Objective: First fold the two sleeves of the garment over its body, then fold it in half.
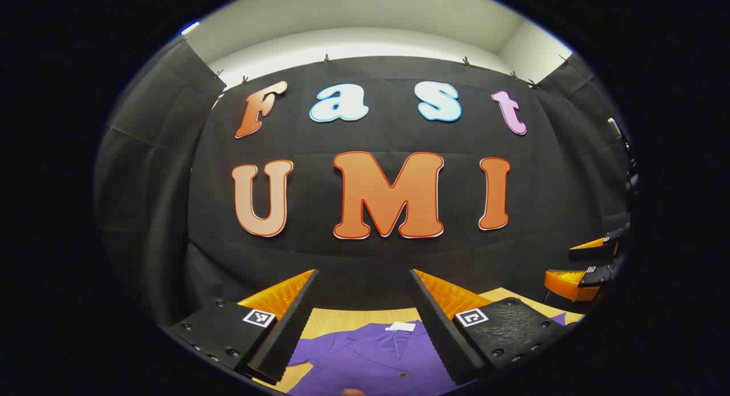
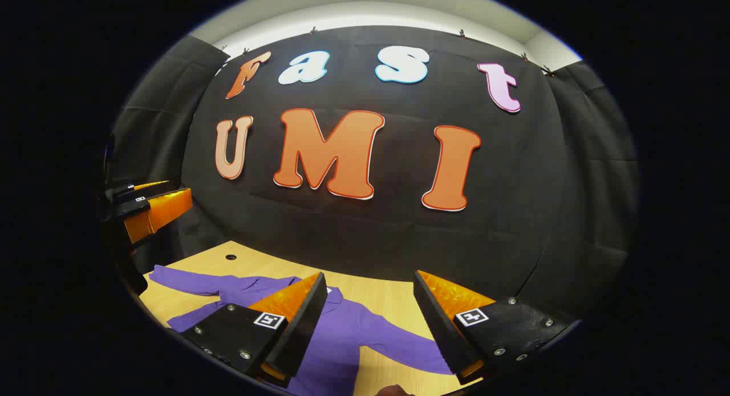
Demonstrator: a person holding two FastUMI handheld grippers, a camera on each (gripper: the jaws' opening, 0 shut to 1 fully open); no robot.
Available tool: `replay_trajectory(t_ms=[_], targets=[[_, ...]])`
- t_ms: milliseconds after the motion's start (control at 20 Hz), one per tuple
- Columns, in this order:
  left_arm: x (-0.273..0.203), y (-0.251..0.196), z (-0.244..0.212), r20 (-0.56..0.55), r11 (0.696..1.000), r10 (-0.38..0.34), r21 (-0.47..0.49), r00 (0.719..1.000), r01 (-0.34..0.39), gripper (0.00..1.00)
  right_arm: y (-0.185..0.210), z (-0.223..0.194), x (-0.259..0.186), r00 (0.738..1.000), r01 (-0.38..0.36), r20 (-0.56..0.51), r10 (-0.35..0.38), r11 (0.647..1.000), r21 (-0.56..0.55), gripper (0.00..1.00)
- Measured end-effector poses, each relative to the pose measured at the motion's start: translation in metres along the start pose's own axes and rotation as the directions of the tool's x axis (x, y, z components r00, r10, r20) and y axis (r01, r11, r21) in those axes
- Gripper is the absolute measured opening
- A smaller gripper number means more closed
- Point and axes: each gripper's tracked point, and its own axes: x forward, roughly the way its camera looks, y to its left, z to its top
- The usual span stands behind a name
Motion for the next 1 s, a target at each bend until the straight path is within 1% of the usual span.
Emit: replay_trajectory(t_ms=[350, 500, 900, 1000], targets=[[0.0, -0.001, -0.003, -0.007, 0.999, -0.015, 0.037, 1.0, 0.015, 0.99, -0.02, -0.009, 0.006, 0.999, 0.031, -0.013, -0.031, 0.999, 0.027, 0.93], [0.0, -0.002, -0.003, -0.009, 0.999, -0.018, 0.038, 1.0, 0.019, 0.99, -0.024, -0.015, 0.006, 0.999, 0.035, -0.029, -0.034, 0.999, 0.023, 0.93], [0.0, -0.005, -0.004, -0.01, 0.998, -0.039, 0.053, 0.999, 0.04, 0.99, -0.024, -0.01, 0.002, 1.0, 0.027, -0.017, -0.026, 0.999, 0.033, 0.93], [-0.001, -0.004, -0.005, -0.011, 0.997, -0.045, 0.064, 0.999, 0.045, 0.98, -0.032, -0.016, 0.002, 0.998, 0.047, -0.031, -0.046, 0.998, 0.048, 0.93]])
